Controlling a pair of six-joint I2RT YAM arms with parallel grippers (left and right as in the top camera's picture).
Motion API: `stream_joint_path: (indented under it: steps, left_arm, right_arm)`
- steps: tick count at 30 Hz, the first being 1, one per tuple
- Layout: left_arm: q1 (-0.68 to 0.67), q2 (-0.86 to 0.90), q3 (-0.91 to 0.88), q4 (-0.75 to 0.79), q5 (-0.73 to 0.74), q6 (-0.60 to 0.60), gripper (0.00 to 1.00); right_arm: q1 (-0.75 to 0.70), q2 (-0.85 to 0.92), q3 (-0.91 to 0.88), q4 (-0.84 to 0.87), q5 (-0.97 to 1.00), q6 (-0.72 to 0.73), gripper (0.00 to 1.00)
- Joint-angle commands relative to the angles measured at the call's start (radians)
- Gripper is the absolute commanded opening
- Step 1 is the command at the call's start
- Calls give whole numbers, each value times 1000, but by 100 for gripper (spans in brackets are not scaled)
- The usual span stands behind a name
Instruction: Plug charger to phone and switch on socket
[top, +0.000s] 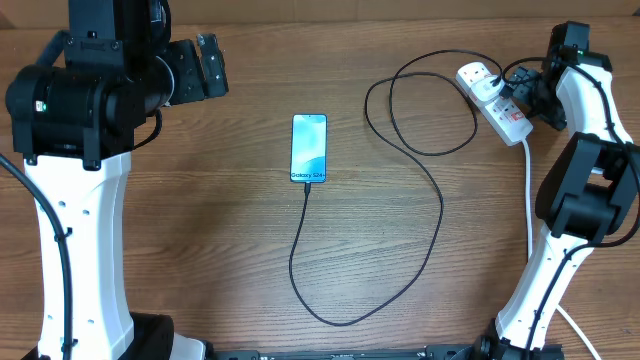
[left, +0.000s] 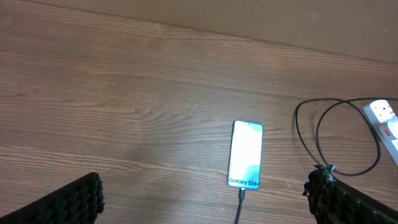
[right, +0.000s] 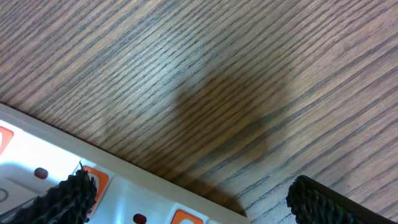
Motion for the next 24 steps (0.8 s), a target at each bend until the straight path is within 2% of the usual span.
stream_joint_path:
  steps: [1, 7, 24]
  left_arm:
    - [-4, 6, -2, -1, -13, -16, 100]
    - [-4, 6, -2, -1, -13, -16, 100]
    - [-4, 6, -2, -1, -13, -16, 100]
  right_arm:
    - [8, 32, -1, -26, -42, -31, 100]
    - [12, 53, -1, -31, -83, -81, 100]
    - [14, 92, -1, -61, -143, -103, 100]
